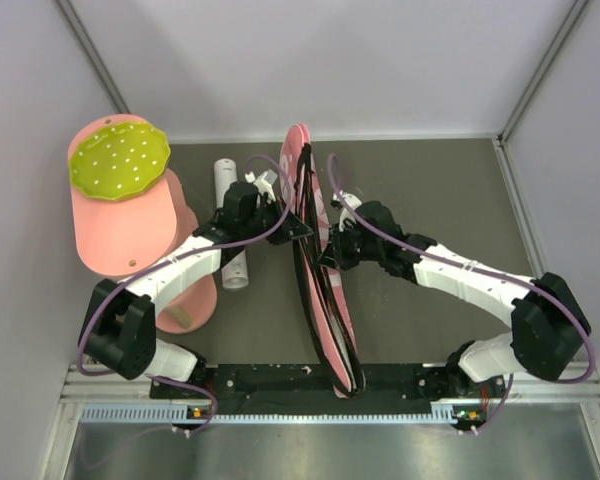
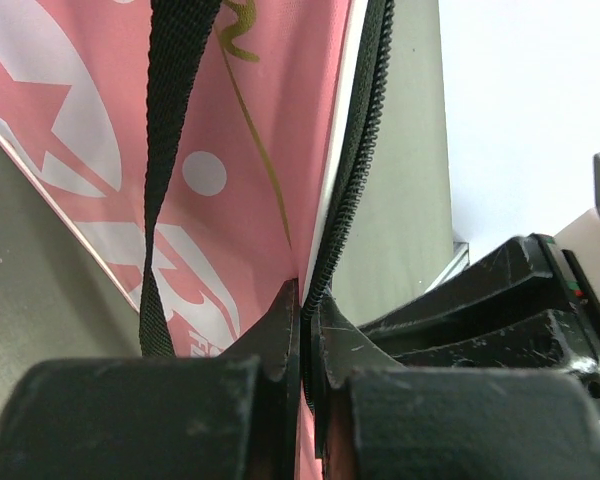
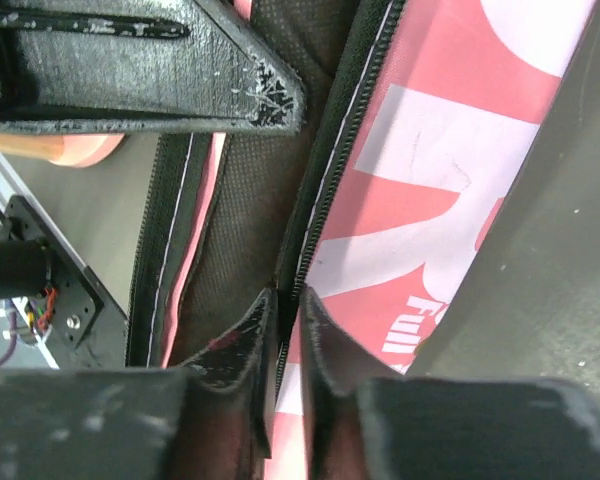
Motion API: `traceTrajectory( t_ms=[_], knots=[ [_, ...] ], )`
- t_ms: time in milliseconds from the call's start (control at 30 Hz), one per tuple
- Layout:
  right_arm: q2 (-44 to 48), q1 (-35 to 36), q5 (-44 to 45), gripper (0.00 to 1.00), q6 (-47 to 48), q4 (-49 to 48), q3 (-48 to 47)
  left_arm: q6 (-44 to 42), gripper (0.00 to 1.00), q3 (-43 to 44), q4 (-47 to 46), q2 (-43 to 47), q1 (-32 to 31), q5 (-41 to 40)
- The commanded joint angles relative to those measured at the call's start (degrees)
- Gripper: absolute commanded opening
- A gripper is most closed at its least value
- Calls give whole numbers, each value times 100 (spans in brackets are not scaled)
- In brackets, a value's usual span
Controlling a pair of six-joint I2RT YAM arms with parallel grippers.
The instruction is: Pack up the badminton gear
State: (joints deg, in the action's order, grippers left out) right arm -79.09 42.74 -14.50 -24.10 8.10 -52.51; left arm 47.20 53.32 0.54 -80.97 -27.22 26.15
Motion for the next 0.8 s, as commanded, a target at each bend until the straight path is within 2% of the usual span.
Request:
traceTrajectory(
  t_ms=[0,100,167,267,367,433,467,567,667,700,767],
  knots=[
    [-177,235,106,1,195,-265,-277,-53,0,179,-335,248,-20,162],
    [-195,305,105,0,134,-300,-330,-88,15,205,-221,248,-20,83],
    [-81,366,123,0,98,-335,-312,-106,35,205,-159,266,-20,22],
    [95,375,132,0,28,-440,-260,-123,52,196,-98,283,-20,-22],
    [139,367,88,0,19,-432,-295,-141,61,240,-106,266,-46,-49],
    [157,375,-26,0,-7,-423,-347,-193,61,345,-80,170,-90,-93],
    [183,384,-87,0,-51,-440,-356,-211,55,389,-80,143,-99,-93],
    [253,384,-141,0,-147,-493,-374,-220,47,442,-80,37,-99,-119],
    [332,375,-219,0,-244,-485,-391,-307,28,477,77,-15,-99,-145],
    [368,349,-263,0,-288,-467,-426,-334,17,495,87,-7,-99,-145],
    [420,262,-394,11,-402,-467,-462,-422,8,504,140,11,-99,-145]
  ],
)
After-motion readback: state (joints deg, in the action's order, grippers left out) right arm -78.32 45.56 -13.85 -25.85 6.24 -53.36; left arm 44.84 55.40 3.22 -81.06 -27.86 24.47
